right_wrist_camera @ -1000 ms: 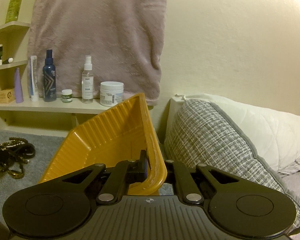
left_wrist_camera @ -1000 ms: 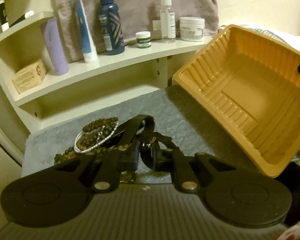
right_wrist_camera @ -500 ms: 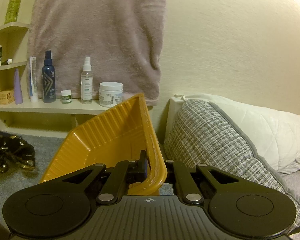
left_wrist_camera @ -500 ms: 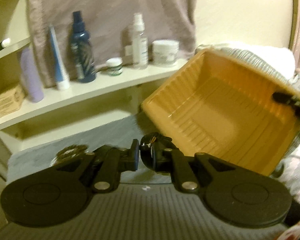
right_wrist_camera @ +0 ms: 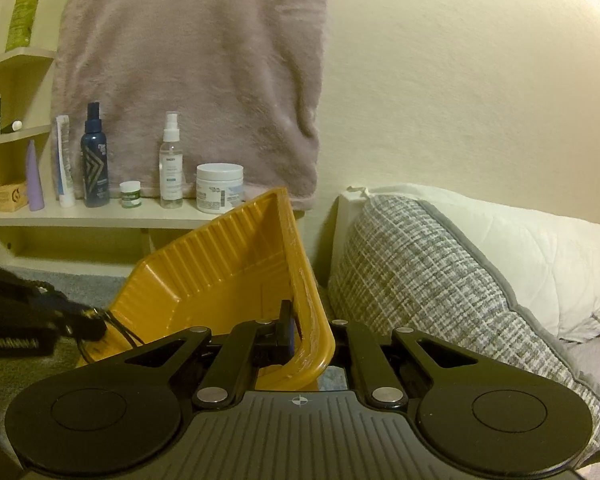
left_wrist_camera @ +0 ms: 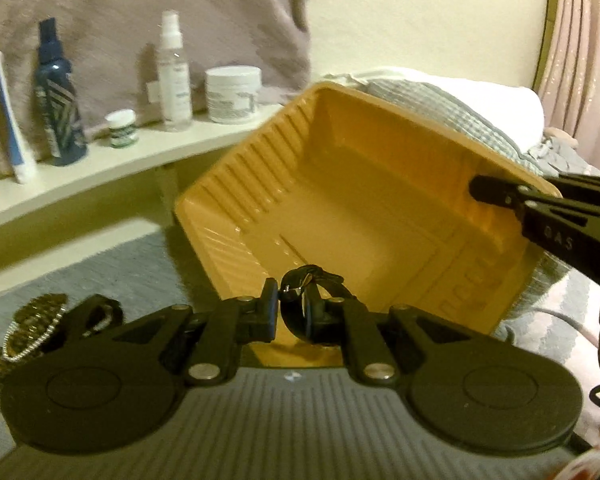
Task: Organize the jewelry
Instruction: 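Carry the black bracelet into the orange tray and open the left gripper, then grasp a brown bead necklace from the pile with the left gripper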
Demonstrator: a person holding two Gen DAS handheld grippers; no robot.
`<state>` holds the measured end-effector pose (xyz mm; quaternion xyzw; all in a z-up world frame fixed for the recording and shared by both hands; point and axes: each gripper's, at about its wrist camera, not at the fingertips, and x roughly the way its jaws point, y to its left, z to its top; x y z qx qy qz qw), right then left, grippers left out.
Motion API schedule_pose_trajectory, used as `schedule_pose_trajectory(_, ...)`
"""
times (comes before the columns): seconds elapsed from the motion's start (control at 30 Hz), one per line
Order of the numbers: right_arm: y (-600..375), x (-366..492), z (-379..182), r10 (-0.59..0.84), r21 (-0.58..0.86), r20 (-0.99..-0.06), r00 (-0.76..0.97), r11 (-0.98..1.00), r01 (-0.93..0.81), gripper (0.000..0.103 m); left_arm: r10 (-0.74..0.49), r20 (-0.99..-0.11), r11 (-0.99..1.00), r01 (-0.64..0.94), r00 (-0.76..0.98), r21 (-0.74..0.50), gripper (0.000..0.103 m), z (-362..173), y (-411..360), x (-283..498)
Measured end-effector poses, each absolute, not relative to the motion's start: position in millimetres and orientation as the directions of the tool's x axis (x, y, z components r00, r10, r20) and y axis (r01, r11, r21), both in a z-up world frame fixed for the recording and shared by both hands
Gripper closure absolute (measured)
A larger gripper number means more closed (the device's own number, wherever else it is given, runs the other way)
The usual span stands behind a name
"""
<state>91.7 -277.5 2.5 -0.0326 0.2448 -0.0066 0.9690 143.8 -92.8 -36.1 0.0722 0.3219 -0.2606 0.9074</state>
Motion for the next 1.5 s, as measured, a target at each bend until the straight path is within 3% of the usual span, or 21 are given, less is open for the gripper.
schedule_pose_trajectory(0.07,-277.5,92.0,2.6,-0.030,-0.064,-0.475,0.879,0.998,-0.001,0.097,-0.430,-0.628,0.851,0.524,0.648,-0.042,0.090,-38.8,-95.4,143.3)
schedule_pose_trajectory(0.17,-277.8,91.9,2.3,-0.027,-0.059,-0.477,0.878,0.998,-0.001,0.097,-0.427,-0.615,0.854,0.518,0.663,-0.035,0.071,-38.6,-96.3,140.8)
schedule_pose_trajectory(0.2,-277.9,91.7,2.2,-0.029,-0.060,-0.477,0.879,0.998,0.001,0.097,-0.423,-0.609,0.858,0.513,0.671,-0.031,0.070,-37.9,-95.4,140.2)
schedule_pose_trajectory(0.5,-278.4,90.9,1.2,-0.032,-0.056,-0.477,0.878,0.998,0.005,0.097,-0.352,-0.595,0.910,0.412,0.722,-0.039,0.070,-35.5,-55.2,129.2)
schedule_pose_trajectory(1.03,-280.1,92.8,0.3,-0.038,-0.062,-0.482,0.875,0.998,0.009,0.097,-0.044,-0.631,0.991,0.113,0.775,0.069,0.070,-66.8,45.0,120.8)
schedule_pose_trajectory(1.3,-281.2,93.2,0.1,-0.044,-0.067,-0.487,0.872,0.998,0.013,0.097,0.006,-0.608,0.985,0.101,0.794,0.141,0.070,-69.4,48.8,129.1)
schedule_pose_trajectory(1.5,-282.1,94.3,-0.7,-0.046,-0.071,-0.490,0.871,0.997,0.013,0.097,-0.024,-0.599,0.974,0.154,0.800,0.167,0.075,-71.5,39.3,145.3)
